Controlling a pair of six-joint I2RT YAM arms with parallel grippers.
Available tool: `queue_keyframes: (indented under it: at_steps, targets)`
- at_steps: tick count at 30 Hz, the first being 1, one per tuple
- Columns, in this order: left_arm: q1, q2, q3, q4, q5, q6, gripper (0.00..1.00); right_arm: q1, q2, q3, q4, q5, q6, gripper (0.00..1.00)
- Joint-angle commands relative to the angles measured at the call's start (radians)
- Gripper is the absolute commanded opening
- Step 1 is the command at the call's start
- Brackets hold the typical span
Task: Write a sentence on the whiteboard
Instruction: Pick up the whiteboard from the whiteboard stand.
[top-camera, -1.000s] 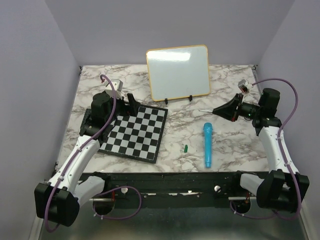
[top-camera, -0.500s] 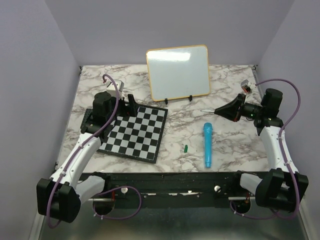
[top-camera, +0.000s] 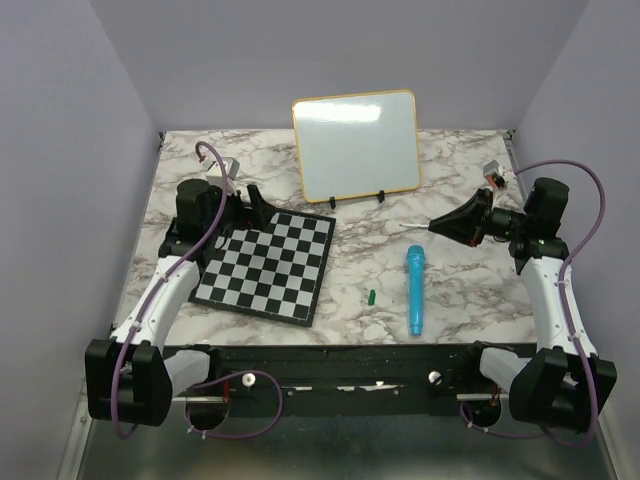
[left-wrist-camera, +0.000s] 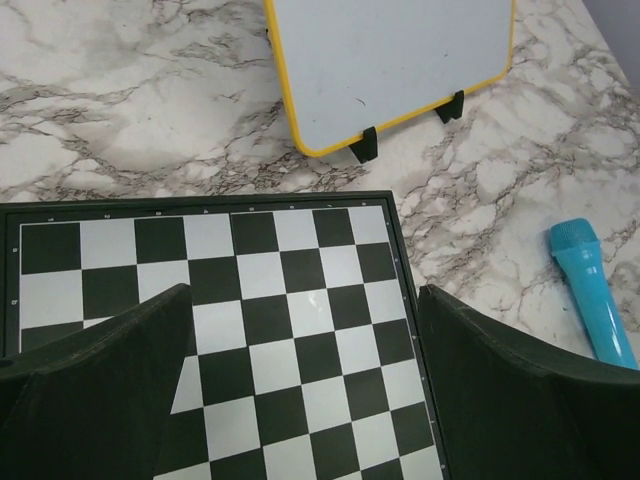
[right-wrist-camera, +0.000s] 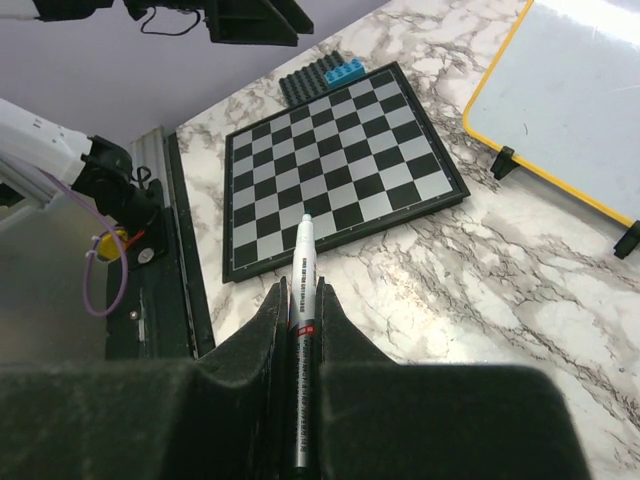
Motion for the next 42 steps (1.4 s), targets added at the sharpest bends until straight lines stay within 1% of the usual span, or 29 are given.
queue_keyframes:
  at_steps: [1, 4, 5, 8, 12, 13, 15, 16, 18, 19, 23, 25, 26, 28, 29, 31, 33, 38, 39, 40, 41, 42]
  targets:
    - [0.042, 0.047, 0.002, 0.074, 0.119, -0.063, 0.99, -0.006, -0.012, -0.015, 0.019, -0.059, -0.004, 0.01]
    - [0.077, 0.085, 0.017, 0.118, 0.150, -0.124, 0.99, -0.006, -0.012, -0.016, 0.022, -0.063, 0.002, 0.01]
    - [0.089, 0.098, 0.028, 0.130, 0.156, -0.166, 0.99, -0.006, -0.012, -0.016, 0.029, -0.063, 0.005, 0.01]
    - [0.114, 0.170, 0.068, 0.173, 0.202, -0.233, 0.99, -0.006, -0.011, -0.015, 0.037, -0.062, 0.014, 0.01]
    - [0.115, 0.312, 0.149, 0.198, 0.265, -0.241, 0.99, -0.006, 0.009, -0.001, 0.040, -0.042, 0.025, 0.01]
    - [0.114, 0.338, 0.165, 0.207, 0.288, -0.246, 0.99, -0.005, 0.017, 0.008, 0.043, -0.034, 0.051, 0.01]
    - [0.114, 0.394, 0.232, 0.216, 0.302, -0.249, 0.97, 0.001, 0.052, 0.063, 0.030, -0.033, 0.074, 0.01]
    - [0.114, 0.459, 0.256, 0.224, 0.323, -0.247, 0.93, 0.004, 0.068, 0.088, 0.008, -0.033, 0.068, 0.01]
    - [0.114, 0.524, 0.338, 0.236, 0.364, -0.250, 0.89, 0.012, 0.106, 0.157, -0.070, -0.034, 0.037, 0.01]
    - [0.114, 0.590, 0.362, 0.241, 0.377, -0.254, 0.87, 0.014, 0.117, 0.166, -0.082, -0.039, 0.022, 0.01]
    - [0.115, 0.736, 0.492, 0.281, 0.409, -0.278, 0.84, 0.015, 0.150, 0.125, -0.084, -0.062, -0.019, 0.01]
    - [0.111, 0.815, 0.539, 0.298, 0.430, -0.270, 0.84, 0.015, 0.143, 0.097, -0.085, -0.048, -0.039, 0.01]
    - [0.105, 0.840, 0.591, 0.296, 0.435, -0.261, 0.84, 0.015, 0.138, 0.091, -0.085, -0.051, -0.047, 0.01]
    - [0.097, 0.918, 0.646, 0.293, 0.457, -0.252, 0.84, 0.015, 0.131, 0.092, -0.087, -0.054, -0.058, 0.01]
    - [0.086, 0.943, 0.701, 0.292, 0.463, -0.250, 0.84, 0.015, 0.131, 0.097, -0.089, -0.054, -0.059, 0.01]
    - [0.079, 1.009, 0.749, 0.318, 0.492, -0.261, 0.83, 0.015, 0.134, 0.100, -0.092, -0.057, -0.065, 0.01]
    - [0.071, 1.052, 0.819, 0.354, 0.509, -0.298, 0.82, 0.015, 0.140, 0.102, -0.096, -0.060, -0.067, 0.01]
    - [0.059, 1.191, 0.994, 0.400, 0.564, -0.391, 0.77, 0.015, 0.155, 0.111, -0.115, -0.068, -0.076, 0.01]
    - [0.051, 1.208, 1.014, 0.434, 0.573, -0.407, 0.76, 0.015, 0.164, 0.115, -0.116, -0.068, -0.078, 0.01]
    - [0.046, 1.237, 1.033, 0.442, 0.575, -0.419, 0.75, 0.015, 0.166, 0.117, -0.121, -0.068, -0.081, 0.01]
    - [0.042, 1.254, 1.088, 0.440, 0.579, -0.433, 0.74, 0.015, 0.169, 0.119, -0.127, -0.068, -0.084, 0.01]
    - [0.039, 1.273, 1.122, 0.411, 0.579, -0.436, 0.72, 0.015, 0.175, 0.122, -0.130, -0.068, -0.085, 0.01]
